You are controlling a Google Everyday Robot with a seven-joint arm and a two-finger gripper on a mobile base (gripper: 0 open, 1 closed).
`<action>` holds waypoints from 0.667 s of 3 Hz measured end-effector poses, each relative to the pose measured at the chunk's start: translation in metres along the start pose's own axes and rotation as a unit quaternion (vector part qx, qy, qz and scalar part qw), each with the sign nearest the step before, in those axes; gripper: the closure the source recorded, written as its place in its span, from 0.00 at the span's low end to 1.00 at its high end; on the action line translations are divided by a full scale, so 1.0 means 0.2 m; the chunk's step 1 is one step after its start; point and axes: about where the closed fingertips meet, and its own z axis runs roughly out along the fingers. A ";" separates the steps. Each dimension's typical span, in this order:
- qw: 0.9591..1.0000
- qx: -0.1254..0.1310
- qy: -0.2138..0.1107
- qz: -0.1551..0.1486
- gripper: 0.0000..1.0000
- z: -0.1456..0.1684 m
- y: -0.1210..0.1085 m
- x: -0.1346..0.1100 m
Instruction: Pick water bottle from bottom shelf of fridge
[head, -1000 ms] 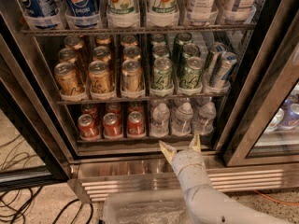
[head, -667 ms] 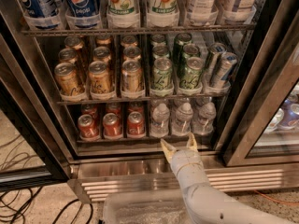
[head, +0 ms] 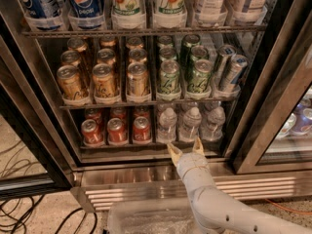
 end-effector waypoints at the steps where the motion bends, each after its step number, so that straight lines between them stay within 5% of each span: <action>1: 1.000 0.003 -0.004 -0.005 0.35 0.06 -0.01 0.00; 2: 1.000 -0.003 -0.008 -0.012 0.31 0.11 0.00 -0.02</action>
Offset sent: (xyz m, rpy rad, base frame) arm 0.0358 0.0067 -0.0024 -0.0358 -0.0269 0.0329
